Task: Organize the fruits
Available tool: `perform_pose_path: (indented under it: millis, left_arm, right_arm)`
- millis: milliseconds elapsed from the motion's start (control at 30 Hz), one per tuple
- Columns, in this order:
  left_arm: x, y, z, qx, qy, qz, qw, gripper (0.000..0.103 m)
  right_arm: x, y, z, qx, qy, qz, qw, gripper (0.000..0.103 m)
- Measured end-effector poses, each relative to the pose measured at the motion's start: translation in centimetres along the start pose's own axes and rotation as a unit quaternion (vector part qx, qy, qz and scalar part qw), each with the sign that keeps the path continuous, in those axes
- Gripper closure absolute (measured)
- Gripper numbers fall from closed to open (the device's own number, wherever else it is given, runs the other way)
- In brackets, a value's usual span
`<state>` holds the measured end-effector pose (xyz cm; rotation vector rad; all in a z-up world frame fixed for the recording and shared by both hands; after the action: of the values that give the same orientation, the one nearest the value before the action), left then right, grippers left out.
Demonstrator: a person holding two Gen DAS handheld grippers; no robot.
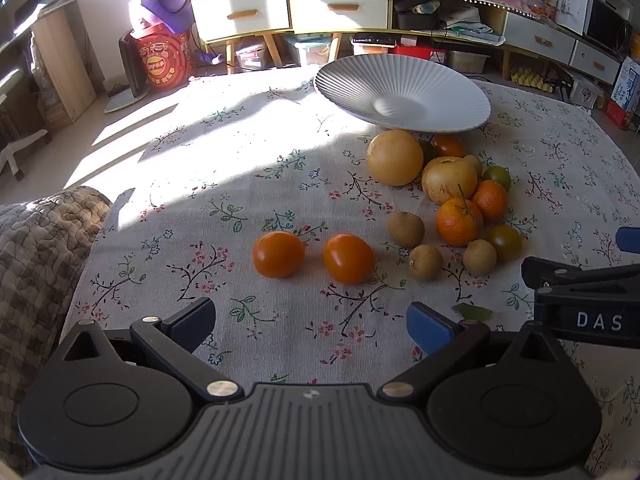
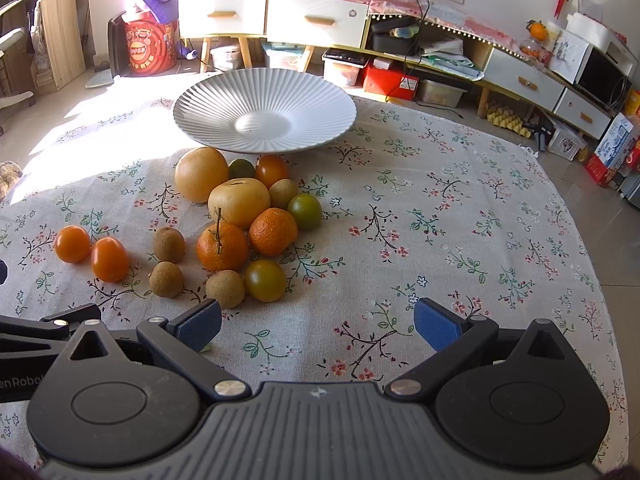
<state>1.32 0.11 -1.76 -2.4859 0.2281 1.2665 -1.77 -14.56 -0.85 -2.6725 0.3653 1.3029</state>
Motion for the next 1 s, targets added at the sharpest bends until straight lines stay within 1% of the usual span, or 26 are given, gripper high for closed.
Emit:
perform_pose_path:
  millis: [433,633,767,833,900,933,1000]
  left_arm:
    - [0.1,0.0,-0.3,0.005,0.000,0.001,1.0000,0.010]
    - [-0.2,-0.1,-0.5,0.012,0.009,0.001,0.9999,0.010]
    - [-0.3,-0.4,-1.0,0.015,0.026,0.011,0.9995,0.010]
    - [-0.4,-0.3,-1.4,0.027,0.035,-0.003,0.9990,0.010]
    - [-0.4,-0.1,-1.8,0.049,0.044,-0.014,0.9978,0.010]
    - [-0.4,0.0,-2.1,0.056,0.044,-0.014,0.9974,0.010]
    - [-0.2,-0.2,-2.8,0.062,0.042,-0.002,0.9972,0.010]
  right_arm:
    - [0.0,0.2,0.1,-0.001,-0.002,0.003,1.000,0.000]
    - [-0.1,0.2,-0.3,-0.005,-0.001,0.001,1.000,0.000]
    - [-0.1,0.3,-1.0,-0.011,0.001,-0.015,1.000,0.000]
    - [0.0,0.4,-1.6,-0.016,0.000,-0.027,1.000,0.000]
    - [0.1,0.4,-2.1,-0.024,0.001,-0.039,0.999,0.000]
    - [0.1,0.4,-2.3,-0.029,0.000,-0.043,0.999,0.000]
    - [0.3,0.4,-2.9,-0.038,-0.001,-0.058,0.998,0.000]
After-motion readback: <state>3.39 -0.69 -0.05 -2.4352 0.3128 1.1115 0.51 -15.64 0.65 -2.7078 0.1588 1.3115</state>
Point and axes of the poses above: each gripper's, at about its wrist camera, not at the fingertips, and x roughly the way its jaws point, y to its right, z to its underside, the point moved 2 cm from there along x, roughly the way its jaws point, and after that the axes turned 15 degrees about x, right-handed, at the moved point
